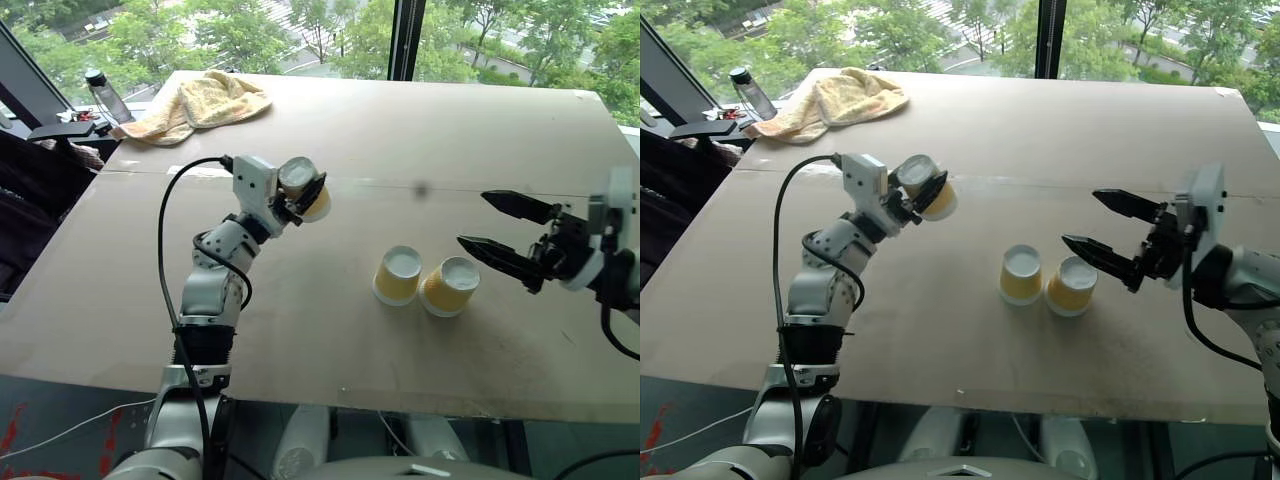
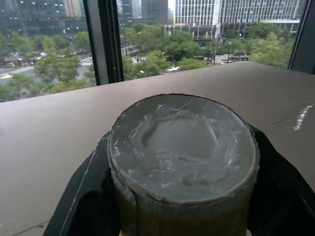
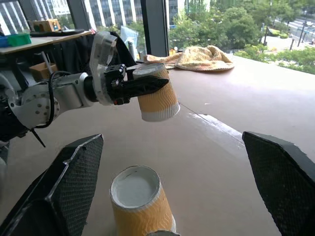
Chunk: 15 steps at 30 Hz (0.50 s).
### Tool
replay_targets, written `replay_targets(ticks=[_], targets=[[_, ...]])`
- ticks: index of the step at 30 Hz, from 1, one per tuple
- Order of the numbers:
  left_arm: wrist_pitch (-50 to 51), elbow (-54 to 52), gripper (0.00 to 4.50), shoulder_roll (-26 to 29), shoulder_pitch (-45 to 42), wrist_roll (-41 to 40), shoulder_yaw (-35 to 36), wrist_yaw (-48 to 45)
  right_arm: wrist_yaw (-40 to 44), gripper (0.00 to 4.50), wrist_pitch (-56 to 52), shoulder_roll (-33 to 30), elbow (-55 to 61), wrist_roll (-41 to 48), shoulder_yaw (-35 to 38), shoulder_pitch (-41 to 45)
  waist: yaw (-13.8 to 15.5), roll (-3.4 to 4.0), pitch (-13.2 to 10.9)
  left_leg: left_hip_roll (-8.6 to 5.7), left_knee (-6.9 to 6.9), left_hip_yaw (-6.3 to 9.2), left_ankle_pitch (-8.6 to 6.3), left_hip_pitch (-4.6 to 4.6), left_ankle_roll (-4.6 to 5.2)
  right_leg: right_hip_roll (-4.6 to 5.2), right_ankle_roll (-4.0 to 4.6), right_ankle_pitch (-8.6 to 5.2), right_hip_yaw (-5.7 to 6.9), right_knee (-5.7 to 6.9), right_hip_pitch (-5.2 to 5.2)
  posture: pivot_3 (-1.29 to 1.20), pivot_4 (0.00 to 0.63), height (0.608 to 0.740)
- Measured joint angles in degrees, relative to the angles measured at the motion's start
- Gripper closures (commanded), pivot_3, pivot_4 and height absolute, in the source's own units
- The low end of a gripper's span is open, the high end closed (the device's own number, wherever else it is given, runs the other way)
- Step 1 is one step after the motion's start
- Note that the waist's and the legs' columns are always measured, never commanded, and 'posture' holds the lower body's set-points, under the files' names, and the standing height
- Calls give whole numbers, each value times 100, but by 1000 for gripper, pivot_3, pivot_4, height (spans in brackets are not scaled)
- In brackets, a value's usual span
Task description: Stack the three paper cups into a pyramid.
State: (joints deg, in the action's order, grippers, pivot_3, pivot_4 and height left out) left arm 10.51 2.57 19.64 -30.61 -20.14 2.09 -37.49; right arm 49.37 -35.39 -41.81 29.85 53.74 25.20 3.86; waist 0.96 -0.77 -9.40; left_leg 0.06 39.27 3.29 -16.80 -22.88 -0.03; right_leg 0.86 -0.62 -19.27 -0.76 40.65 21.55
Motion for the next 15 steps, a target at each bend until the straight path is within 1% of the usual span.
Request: replay_targets(ticks=[3, 4, 6, 9, 12, 14, 15], targets=[[547, -330, 2209, 95, -278, -201, -285, -384, 580, 0, 411, 145, -176, 100, 539, -589, -22, 1, 0, 1, -1, -6, 0, 8, 0, -4, 0, 0, -8, 2, -3, 0, 150, 740], [806, -481, 2209, 88, -446, -307, -476, -564, 885, 0, 607, 255, -286, 161, 873, -939, 2, 0, 0, 1, -1, -2, 0, 4, 0, -5, 0, 0, -4, 0, -3, 0, 150, 740], [1219, -761, 2209, 69, -741, -545, -732, -862, 1342, 0, 865, 317, -501, 148, 1246, -1521, 2, 3, -1, 0, -1, -6, 0, 5, 0, -3, -1, -1, -6, -2, -6, 0, 150, 740], [1620, -1046, 2209, 64, -1058, -840, -1040, -1340, 1839, 0, 1148, 282, -592, -84, 1484, -2224, -66, 6, 2, 4, -4, -21, 0, 24, 0, -13, 0, -1, -31, 0, -12, 0, 150, 740], [1756, -1075, 2209, 17, -1138, -889, -1385, -1710, 2008, 0, 1345, 300, -588, -40, 1670, -2383, -189, 13, 3, 6, -13, -28, -1, 68, 2, -20, 0, -1, -48, 2, -40, 0, 150, 740], [1779, -1038, 2209, -106, -1144, -920, -1537, -1904, 2047, 0, 1432, 315, -560, -12, 1753, -2519, -193, 12, -2, 7, -28, -28, -11, 107, 19, -24, 0, -3, -53, -6, -76, 0, 150, 740], [1757, -1014, 2209, -121, -1154, -912, -1614, -2000, 2049, 0, 1454, 347, -554, 36, 1775, -2546, -191, 12, -2, 7, -28, -25, -12, 111, 20, -27, 0, -3, -52, -7, -82, 0, 150, 740]])
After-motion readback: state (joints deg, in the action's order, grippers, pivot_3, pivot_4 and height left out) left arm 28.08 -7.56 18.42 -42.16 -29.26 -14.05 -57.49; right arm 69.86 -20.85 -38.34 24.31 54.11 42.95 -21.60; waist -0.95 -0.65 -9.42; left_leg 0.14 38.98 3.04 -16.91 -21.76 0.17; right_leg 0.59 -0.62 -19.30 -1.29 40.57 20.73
